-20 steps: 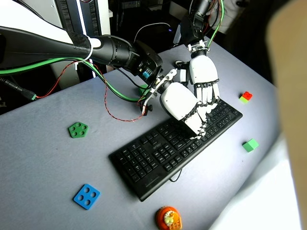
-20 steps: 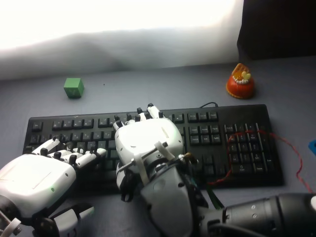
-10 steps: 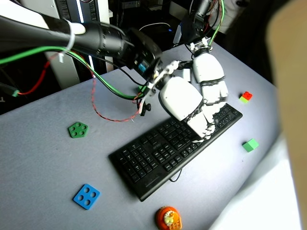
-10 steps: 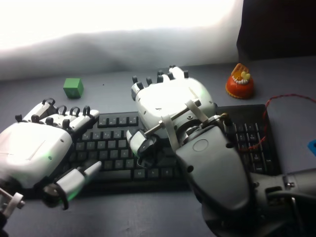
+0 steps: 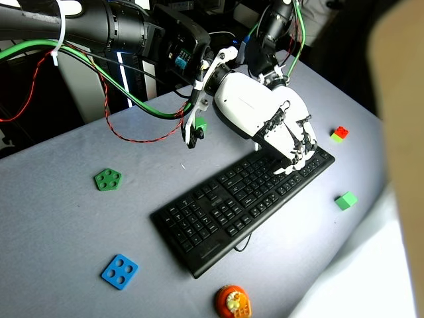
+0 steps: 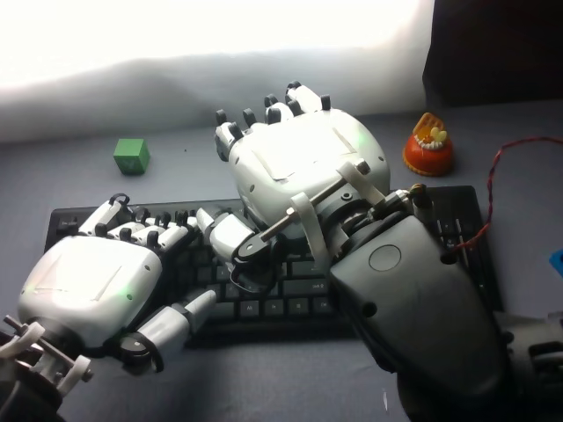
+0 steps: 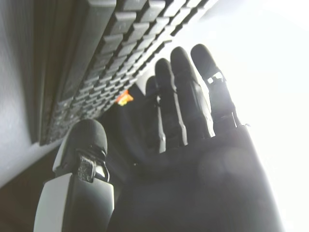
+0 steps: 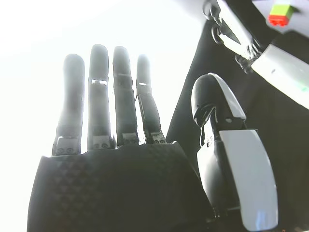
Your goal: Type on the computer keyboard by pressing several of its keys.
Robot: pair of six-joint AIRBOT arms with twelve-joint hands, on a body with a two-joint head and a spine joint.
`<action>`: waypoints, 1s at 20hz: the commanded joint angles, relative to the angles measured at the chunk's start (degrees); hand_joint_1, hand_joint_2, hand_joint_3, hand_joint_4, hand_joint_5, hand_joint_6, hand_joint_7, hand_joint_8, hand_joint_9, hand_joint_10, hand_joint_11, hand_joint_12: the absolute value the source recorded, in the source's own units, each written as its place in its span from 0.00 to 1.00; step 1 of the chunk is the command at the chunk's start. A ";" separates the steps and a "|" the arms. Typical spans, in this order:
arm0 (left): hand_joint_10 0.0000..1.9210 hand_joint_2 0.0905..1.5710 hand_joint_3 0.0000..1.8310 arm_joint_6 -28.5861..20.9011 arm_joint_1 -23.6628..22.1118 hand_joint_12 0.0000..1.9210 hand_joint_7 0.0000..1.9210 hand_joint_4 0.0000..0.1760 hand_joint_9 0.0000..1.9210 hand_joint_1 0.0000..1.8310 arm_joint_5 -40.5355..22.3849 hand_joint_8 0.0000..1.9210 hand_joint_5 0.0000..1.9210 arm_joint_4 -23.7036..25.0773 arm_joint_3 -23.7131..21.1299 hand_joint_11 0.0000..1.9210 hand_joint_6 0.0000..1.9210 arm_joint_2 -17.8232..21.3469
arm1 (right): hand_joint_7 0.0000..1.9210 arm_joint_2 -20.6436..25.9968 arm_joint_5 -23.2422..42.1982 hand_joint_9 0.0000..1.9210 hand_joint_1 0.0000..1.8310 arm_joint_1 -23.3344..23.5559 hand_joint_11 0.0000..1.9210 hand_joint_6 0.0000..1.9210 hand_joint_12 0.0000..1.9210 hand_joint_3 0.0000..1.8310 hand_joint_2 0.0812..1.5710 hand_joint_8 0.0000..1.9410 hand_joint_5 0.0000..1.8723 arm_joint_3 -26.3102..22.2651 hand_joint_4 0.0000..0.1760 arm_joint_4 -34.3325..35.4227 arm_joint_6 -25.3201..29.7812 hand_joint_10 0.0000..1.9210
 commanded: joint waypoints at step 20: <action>0.02 0.87 0.02 0.86 -1.45 0.57 0.22 0.00 0.22 0.02 -5.32 0.01 0.14 3.04 0.29 0.00 0.01 0.62 | 0.26 0.64 3.22 0.12 0.19 -0.10 0.00 0.31 0.86 0.00 0.85 0.00 0.14 -3.13 0.00 -7.97 -3.02 0.46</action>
